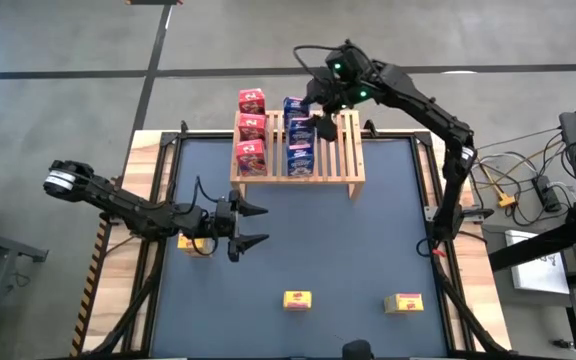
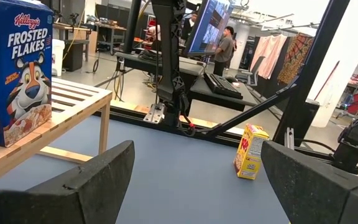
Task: Stack cereal on shelf
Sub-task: Put the top yellow cereal box on the shelf
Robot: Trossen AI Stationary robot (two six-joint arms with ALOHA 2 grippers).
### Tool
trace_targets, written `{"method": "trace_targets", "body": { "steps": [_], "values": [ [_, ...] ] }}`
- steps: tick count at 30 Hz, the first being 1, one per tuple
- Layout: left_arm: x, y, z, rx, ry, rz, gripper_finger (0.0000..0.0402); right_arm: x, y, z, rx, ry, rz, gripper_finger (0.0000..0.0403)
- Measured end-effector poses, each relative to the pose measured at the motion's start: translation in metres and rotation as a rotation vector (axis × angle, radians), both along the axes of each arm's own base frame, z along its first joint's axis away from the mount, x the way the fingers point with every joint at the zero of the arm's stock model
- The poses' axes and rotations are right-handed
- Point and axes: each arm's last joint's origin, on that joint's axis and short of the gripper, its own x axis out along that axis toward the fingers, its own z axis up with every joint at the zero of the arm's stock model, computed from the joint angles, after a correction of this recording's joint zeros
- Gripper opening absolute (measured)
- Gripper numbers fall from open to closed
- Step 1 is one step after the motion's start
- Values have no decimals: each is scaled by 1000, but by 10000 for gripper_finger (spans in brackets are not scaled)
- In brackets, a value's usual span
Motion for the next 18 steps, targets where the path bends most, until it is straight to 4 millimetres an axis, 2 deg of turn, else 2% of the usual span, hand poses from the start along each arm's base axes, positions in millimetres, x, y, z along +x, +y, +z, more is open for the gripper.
{"method": "trace_targets", "body": {
  "steps": [5, 8, 13, 18],
  "values": [
    [0, 0, 0, 0, 0, 0, 334, -19, 14, 24, -29, -51, 1, 267],
    [0, 0, 0, -1, -1, 0, 334, -31, 25, 30, 9, -54, -6, 262],
    [0, 0, 0, -3, 3, -1, 334, -40, 53, 23, 30, -25, 48, 253],
    [-2, 0, 0, -13, 24, -17, 334, -56, 77, 16, 18, -79, 82, 248]
  ]
}}
